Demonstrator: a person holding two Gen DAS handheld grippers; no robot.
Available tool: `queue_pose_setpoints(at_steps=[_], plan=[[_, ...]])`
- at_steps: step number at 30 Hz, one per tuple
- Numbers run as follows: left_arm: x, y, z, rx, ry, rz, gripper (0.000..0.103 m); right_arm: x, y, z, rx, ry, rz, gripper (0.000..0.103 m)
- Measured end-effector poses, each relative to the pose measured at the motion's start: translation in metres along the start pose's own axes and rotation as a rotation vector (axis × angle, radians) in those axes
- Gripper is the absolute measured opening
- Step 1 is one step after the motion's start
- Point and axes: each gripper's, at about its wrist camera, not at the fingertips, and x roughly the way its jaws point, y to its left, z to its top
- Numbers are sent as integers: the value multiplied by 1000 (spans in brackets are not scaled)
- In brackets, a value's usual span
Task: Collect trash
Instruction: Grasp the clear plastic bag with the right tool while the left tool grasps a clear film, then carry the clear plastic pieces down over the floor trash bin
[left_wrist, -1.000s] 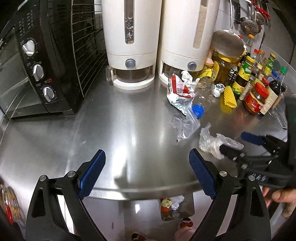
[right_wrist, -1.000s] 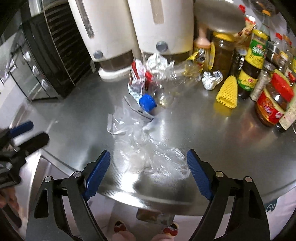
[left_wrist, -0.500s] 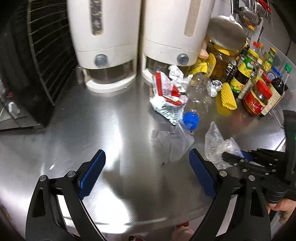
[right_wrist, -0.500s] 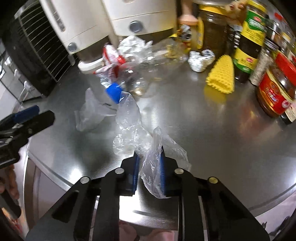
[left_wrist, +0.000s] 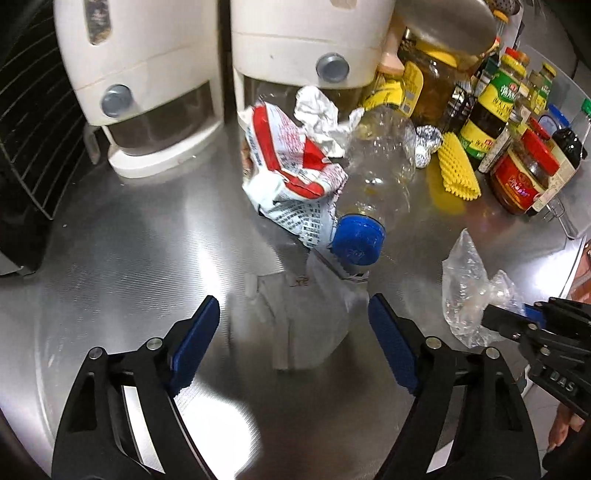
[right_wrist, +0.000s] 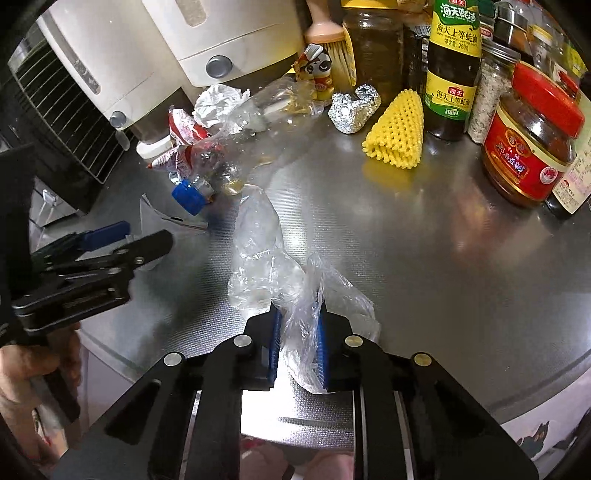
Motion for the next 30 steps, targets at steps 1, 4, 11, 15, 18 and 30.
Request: queue_pose_setpoints(at_steps=[1, 4, 11, 15, 18, 30], plan=[[4, -2, 0, 5, 7, 0, 75, 0, 0, 0, 2, 0, 2, 17], [14, -3, -1, 14, 22, -6, 64, 3, 2, 2, 4, 1, 1, 18], [14, -5, 0, 28, 18, -7, 33, 1, 3, 3, -2, -1, 1, 17], [5, -6, -7, 26, 15, -10, 30, -3, 9, 0, -16, -11, 2, 17], [-7, -8, -16, 25, 8, -8, 28, -6, 13, -4, -21, -12, 9, 17], [-58, -8, -63, -2, -20, -4, 28, -36, 32, -42, -42, -40, 37, 17]])
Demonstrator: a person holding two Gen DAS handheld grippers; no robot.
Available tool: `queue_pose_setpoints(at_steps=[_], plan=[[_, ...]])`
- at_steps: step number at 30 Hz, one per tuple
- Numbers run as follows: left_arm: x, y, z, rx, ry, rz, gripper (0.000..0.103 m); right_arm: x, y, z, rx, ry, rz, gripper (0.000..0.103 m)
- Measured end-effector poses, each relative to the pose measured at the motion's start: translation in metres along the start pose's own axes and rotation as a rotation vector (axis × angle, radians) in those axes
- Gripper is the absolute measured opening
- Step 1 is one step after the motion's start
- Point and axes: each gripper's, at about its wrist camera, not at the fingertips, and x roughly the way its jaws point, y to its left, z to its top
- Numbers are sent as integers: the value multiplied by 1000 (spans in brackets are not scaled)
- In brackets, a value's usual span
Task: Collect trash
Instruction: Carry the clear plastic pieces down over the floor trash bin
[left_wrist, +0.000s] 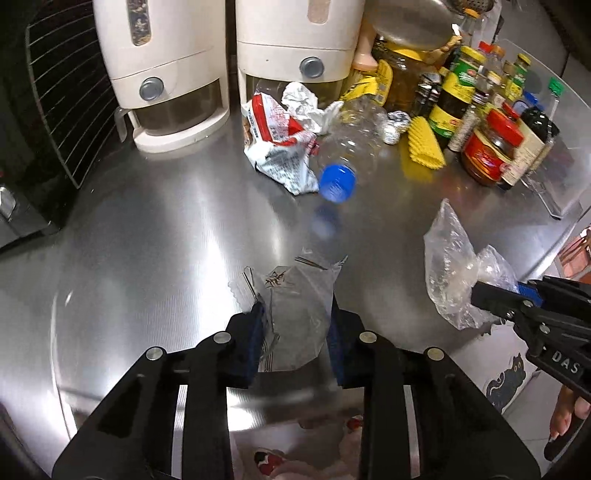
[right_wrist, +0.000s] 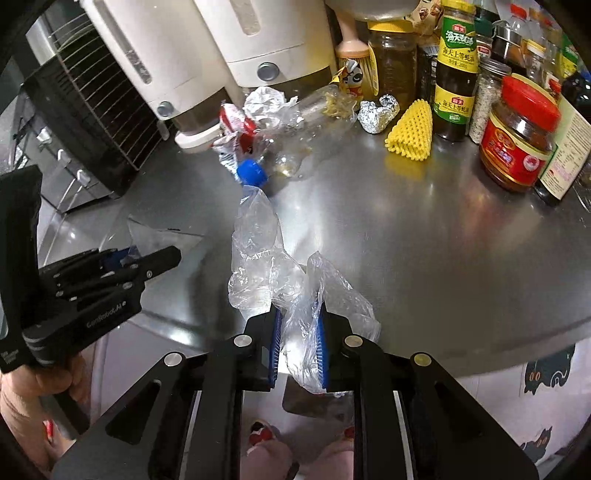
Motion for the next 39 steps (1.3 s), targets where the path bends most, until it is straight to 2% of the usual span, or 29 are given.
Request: queue_pose_setpoints(at_steps=[11, 19, 27, 33, 39], plan=[[-42, -25, -60, -8, -9, -16, 28, -28, 16, -40, -29, -10, 7, 17], [-45, -37, -100, -20, 24, -19, 28, -30, 13, -77, -19, 26, 8, 17], [-19, -50, -151, -57, 112, -36, 28, -2, -6, -126, 17, 129, -3, 17], [17, -57, -183, -86, 177, -49, 28, 38, -24, -155, 58, 220, -32, 17], [59, -69, -208, -72, 229, -46, 28, 85, -40, -173, 124, 295, -17, 17]])
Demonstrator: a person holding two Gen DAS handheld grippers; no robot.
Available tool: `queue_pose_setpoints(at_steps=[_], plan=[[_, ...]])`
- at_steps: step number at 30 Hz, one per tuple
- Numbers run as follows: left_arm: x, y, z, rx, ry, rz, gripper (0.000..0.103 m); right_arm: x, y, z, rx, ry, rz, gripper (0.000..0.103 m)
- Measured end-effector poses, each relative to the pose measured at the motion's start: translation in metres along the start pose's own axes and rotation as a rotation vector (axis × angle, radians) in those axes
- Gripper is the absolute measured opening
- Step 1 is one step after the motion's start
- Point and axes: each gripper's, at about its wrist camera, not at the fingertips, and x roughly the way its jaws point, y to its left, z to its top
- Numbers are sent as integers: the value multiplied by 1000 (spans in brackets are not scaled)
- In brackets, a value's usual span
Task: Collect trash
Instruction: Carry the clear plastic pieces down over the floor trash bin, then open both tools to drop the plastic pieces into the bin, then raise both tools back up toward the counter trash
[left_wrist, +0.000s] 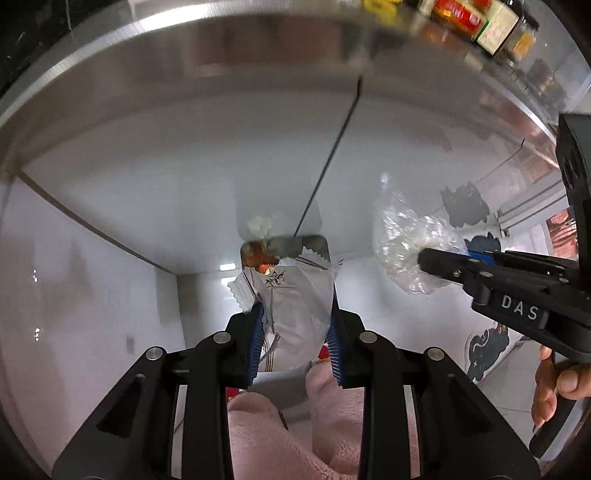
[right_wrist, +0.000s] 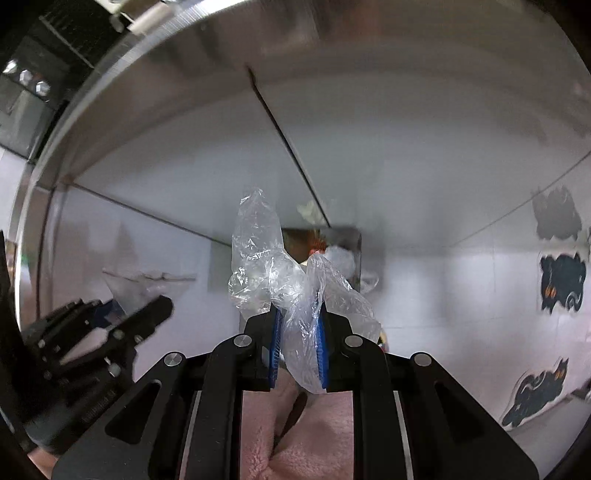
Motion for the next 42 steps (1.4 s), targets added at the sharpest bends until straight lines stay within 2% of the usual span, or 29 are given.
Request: queue_pose_setpoints(at_steps=[9, 15, 19, 22, 24, 30, 39, 42], plan=[[57, 5, -5, -19, 75, 0, 29, 55, -12, 6, 35, 73, -25, 20], [79, 8, 6, -24, 100, -1, 30, 73, -13, 17, 46, 100, -30, 20], [84, 8, 11, -19, 108, 0, 34, 68, -15, 19, 55, 110, -26, 23], [85, 10, 13, -21, 108, 5, 40, 66, -15, 23, 67, 113, -21, 36], [84, 11, 15, -24, 107, 6, 42, 67, -15, 27, 69, 111, -21, 37], [80, 15, 23, -22, 101, 8, 55, 57, -12, 34, 84, 89, -33, 47], [67, 16, 31, -13, 86, 24, 79, 37, -14, 43, 96, 61, -44, 55], [55, 17, 37, -14, 68, 27, 85, 29, -10, 46, 94, 44, -50, 66]])
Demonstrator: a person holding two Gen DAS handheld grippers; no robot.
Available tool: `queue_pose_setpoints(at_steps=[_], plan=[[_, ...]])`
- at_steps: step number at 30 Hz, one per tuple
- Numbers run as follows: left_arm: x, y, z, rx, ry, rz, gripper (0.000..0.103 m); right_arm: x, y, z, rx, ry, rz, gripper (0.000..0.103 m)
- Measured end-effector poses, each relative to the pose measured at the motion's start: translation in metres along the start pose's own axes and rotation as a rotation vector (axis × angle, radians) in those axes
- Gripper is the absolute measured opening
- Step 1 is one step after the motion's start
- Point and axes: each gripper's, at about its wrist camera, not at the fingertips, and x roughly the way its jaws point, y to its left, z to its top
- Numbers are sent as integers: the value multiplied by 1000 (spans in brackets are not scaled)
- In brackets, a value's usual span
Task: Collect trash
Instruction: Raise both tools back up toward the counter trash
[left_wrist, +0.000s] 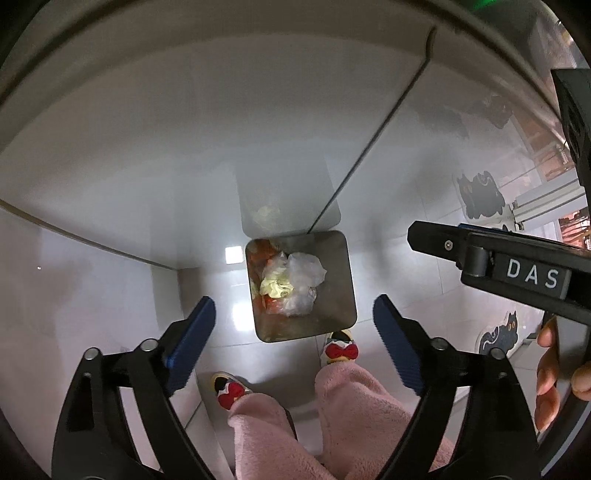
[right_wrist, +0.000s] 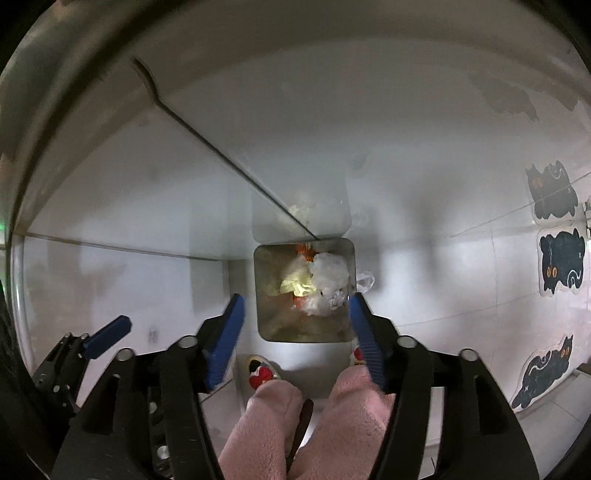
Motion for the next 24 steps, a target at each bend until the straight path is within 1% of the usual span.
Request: queue_pose_setpoints(at_steps=[1, 2, 4, 7, 12, 14, 15, 17, 20, 24], plan=[[-8, 0, 2, 2, -12, 0, 88, -6, 2, 1, -3, -11, -4, 69], [-13, -1, 4, 5, -21, 0, 91, -14, 3, 2, -6, -23, -7, 75], [-26, -1, 7, 12, -47, -2, 95, -27, 6, 4, -13, -51, -15, 81], [-51, -2, 10, 21, -82, -3, 95, -52, 14, 7, -39, -90, -26, 91], [-85, -2, 10, 43, -116, 21, 95, -99, 22, 7, -84, -161, -15, 93], [-100, -2, 11, 43, -130, 13, 95, -114, 23, 10, -94, -191, -20, 97], [-108, -1, 10, 44, -140, 11, 95, -127, 24, 10, -95, -216, -17, 98], [-125, 0, 12, 52, -166, 11, 95, -140, 24, 12, -92, -242, -9, 98], [-154, 0, 18, 57, -205, 12, 95, -166, 25, 21, -81, -294, 12, 98], [-188, 5, 34, 52, -269, 6, 95, -189, 26, 37, -62, -345, 30, 98]])
